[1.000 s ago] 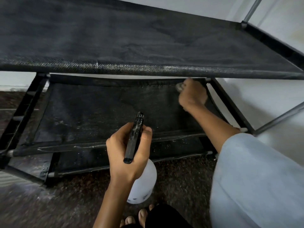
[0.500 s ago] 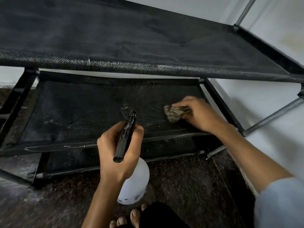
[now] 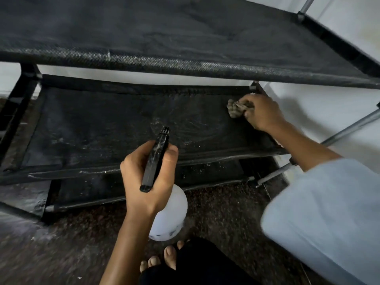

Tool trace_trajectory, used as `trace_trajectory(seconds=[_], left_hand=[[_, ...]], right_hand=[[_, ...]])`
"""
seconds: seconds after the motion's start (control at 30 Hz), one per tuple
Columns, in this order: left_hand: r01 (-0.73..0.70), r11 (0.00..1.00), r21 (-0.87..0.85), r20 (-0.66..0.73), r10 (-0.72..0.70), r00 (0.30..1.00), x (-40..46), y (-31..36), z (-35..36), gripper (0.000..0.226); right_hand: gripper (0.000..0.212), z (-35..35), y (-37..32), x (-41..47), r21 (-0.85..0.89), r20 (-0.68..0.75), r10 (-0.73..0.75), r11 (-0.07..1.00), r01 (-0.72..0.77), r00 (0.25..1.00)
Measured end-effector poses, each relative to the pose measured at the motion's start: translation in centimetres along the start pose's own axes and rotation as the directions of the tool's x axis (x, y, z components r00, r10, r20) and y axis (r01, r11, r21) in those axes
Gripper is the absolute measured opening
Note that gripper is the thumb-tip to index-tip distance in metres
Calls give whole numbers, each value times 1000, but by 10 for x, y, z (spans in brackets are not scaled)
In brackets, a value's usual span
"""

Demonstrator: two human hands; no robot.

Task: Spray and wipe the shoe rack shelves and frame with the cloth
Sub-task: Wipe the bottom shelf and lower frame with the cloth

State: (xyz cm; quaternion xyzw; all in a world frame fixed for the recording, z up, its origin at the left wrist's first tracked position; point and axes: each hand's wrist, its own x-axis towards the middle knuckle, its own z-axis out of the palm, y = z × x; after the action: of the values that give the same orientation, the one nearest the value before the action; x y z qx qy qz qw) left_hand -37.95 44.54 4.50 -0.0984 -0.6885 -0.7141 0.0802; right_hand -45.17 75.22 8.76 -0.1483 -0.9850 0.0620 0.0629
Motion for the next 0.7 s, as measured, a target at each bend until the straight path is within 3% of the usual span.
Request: trace_trajectory(seconds=[0.17,0.3,0.43,0.53,0.63,0.7], left_hand=[[-14,1000,-28,20,14,1000,1,-3,-1,52],[-27,999,-42,46,29,999,2,-1,-2,48],[-43,998,-47,74,47,996,3,-1,-4,49],[-47,998,-50,89,51,995,4,-4,-7,49],[-28,999,-38,103,31,994,4,-4,-7,46],[-18,999,-41,99,22,995,4,-3,-8,35]], right_hand=[[34,-10,13,-61,-76,80,-18,997,24,997],[34,-19,-25,-60,-38,150,9,999,-3,989],[33,-6,-113,-79,154,194,-265,959,237,945],[35,5,-154,-94,174,171,-412,907,384,895],[40,-1,-133,-89,227,219,-343,928,295,913],[40,-8,-96,-86,159,232,-235,966,201,944]])
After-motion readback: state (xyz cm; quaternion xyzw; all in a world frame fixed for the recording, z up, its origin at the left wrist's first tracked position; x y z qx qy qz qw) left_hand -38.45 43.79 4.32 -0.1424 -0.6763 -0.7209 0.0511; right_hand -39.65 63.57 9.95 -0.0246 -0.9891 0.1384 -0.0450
